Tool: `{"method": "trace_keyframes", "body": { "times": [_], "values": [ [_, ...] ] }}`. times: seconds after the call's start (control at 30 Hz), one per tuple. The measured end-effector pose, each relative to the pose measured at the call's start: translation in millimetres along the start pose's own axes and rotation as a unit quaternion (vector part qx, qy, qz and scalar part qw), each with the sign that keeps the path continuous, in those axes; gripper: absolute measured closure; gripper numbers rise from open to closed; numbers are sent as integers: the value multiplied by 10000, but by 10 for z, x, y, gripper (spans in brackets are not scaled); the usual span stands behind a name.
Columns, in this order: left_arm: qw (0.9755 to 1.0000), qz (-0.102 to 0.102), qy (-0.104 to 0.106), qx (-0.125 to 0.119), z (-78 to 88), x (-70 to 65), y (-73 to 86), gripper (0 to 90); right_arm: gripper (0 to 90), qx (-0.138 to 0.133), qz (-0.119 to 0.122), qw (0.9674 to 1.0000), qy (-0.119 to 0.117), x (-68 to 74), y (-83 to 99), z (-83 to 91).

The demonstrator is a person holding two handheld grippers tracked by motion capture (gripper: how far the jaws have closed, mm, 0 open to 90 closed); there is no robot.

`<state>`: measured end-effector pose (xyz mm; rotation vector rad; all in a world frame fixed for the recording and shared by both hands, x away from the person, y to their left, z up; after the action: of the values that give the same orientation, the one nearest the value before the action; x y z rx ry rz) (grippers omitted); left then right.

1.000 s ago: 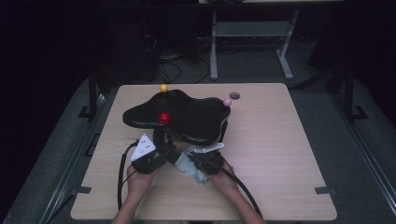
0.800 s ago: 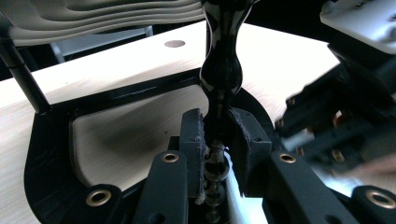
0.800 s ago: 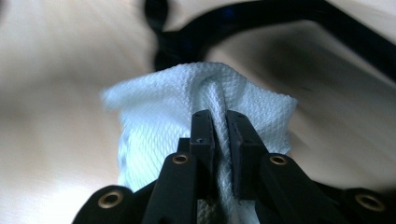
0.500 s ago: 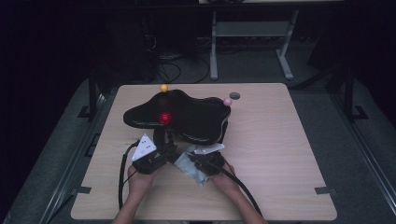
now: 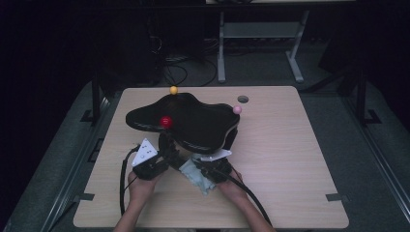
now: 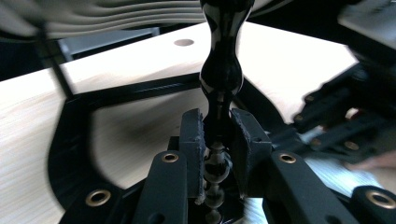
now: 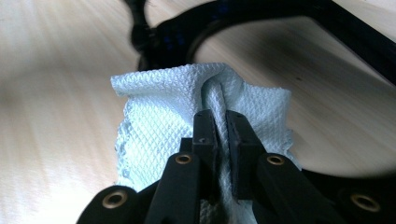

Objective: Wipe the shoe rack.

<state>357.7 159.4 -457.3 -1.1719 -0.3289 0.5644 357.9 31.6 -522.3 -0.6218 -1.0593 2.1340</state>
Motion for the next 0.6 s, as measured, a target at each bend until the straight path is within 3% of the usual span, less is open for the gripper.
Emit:
{"method": "trace_keyframes", "body": {
  "times": [0.1,0.17,0.2,0.27,0.33,0.4,0.6],
  "values": [
    [9999,39,-92,-12,26,47,7,756,828,-58,181,9998,-52,61,-18,8],
    [9999,42,-92,-14,28,49,8,756,823,-1,172,9998,19,25,7,20],
    [9999,45,-94,-14,28,47,8,756,822,94,110,9998,130,-22,44,36],
    [10000,37,-91,-14,28,49,8,756,822,22,-49,9996,291,-148,86,58],
    [10000,50,-77,-15,29,51,8,756,821,9,-122,9996,265,-171,90,61],
    [9999,56,-139,-7,40,72,10,756,821,50,-29,9994,332,-117,88,61],
    [9996,109,-240,-49,83,162,29,756,822,-3,122,9999,63,21,65,71]
  ]
}}
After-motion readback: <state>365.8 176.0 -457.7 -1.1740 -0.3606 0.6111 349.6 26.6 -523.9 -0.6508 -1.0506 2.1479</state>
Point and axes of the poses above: each handheld gripper's, and its own axes: z roughly backward along the jaws, y roughly out of its underside, x roughly to its left, the point moved 9 cm from there along -z, roughly forward along the jaws, and after that the axes turned 11 degrees about y, right-handed, at the moved point
